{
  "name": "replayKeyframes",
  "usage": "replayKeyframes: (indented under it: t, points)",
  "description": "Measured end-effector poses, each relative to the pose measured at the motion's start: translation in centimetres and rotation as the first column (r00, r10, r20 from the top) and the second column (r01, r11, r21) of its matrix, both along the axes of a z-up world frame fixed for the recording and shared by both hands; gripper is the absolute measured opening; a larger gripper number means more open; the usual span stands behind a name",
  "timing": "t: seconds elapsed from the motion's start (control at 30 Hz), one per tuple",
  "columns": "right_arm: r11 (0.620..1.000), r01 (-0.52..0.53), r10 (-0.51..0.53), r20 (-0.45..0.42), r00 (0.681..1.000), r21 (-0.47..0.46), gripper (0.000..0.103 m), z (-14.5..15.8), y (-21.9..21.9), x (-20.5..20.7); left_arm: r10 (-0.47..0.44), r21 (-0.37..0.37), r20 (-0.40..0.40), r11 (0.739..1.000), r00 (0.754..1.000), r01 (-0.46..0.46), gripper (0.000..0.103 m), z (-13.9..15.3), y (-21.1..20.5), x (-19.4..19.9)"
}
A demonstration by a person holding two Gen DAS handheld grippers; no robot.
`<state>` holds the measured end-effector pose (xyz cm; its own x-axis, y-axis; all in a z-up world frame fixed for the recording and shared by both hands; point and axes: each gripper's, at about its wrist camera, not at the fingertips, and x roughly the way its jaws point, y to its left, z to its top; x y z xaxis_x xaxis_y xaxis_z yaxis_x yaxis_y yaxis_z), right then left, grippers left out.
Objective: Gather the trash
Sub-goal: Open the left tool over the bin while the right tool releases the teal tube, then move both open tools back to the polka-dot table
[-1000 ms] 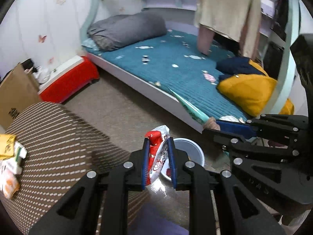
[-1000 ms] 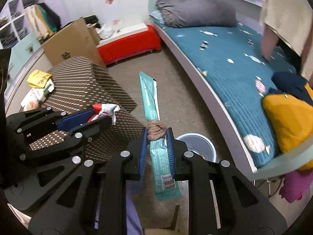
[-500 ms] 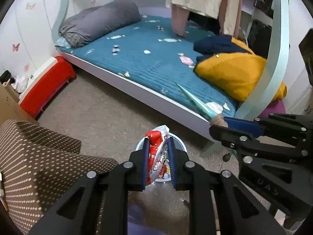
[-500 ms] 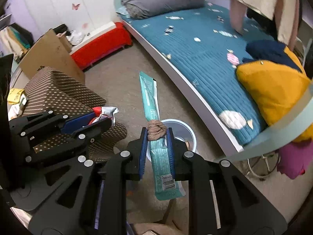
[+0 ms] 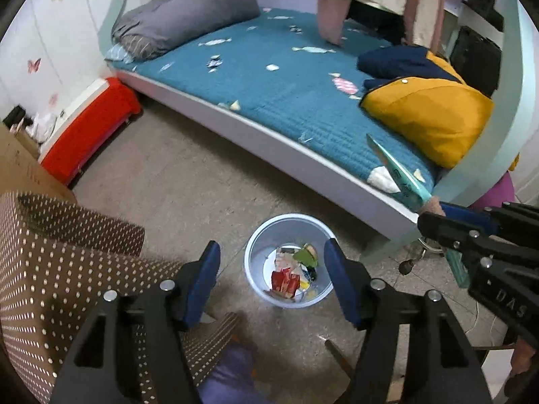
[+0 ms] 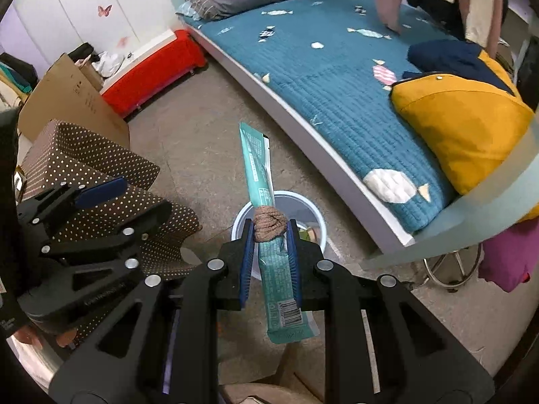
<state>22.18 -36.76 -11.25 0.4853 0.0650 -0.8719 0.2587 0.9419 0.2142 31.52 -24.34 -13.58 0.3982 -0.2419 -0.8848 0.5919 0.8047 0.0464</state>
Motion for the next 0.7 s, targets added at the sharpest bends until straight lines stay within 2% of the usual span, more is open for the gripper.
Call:
replayKeyframes:
  t: [0.27,0.3,0.33,0.37,0.43,0.7]
  points:
    - [0.999,-0.043,0.043,-0.004,0.999,0.023,0.021,-1.1,2.2,3.1,0.107,0.009,-0.007,0.994,0.994,-0.107,0.063,0.1,4.5,1.1]
    - [0.999,-0.038,0.038,-0.004,0.999,0.015,0.033,-1.0,2.3,3.4,0.120,0.009,-0.005,0.993,0.993,-0.120,0.063,0.2,5.0,1.3]
    - [1.000,-0.030,0.030,-0.010,0.999,0.004,0.063,-1.1,2.4,3.6,0.127,0.007,-0.004,0.992,0.992,-0.126,0.063,0.2,5.3,1.4]
    - [1.000,-0.017,0.017,-0.005,1.000,-0.014,0.071,-1.0,2.4,3.6,0.131,0.005,-0.005,0.991,0.991,-0.131,0.063,0.3,5.6,1.5]
    - [0.999,-0.018,0.019,0.022,1.000,-0.044,0.071,-0.7,2.5,3.4,0.131,0.000,-0.005,0.991,0.991,-0.131,0.063,0.4,5.9,1.4]
    - [0.999,-0.019,0.019,-0.029,0.999,-0.027,0.071,-1.9,2.3,2.1,0.107,0.003,0.000,0.994,0.994,-0.107,0.063,0.5,5.3,0.6]
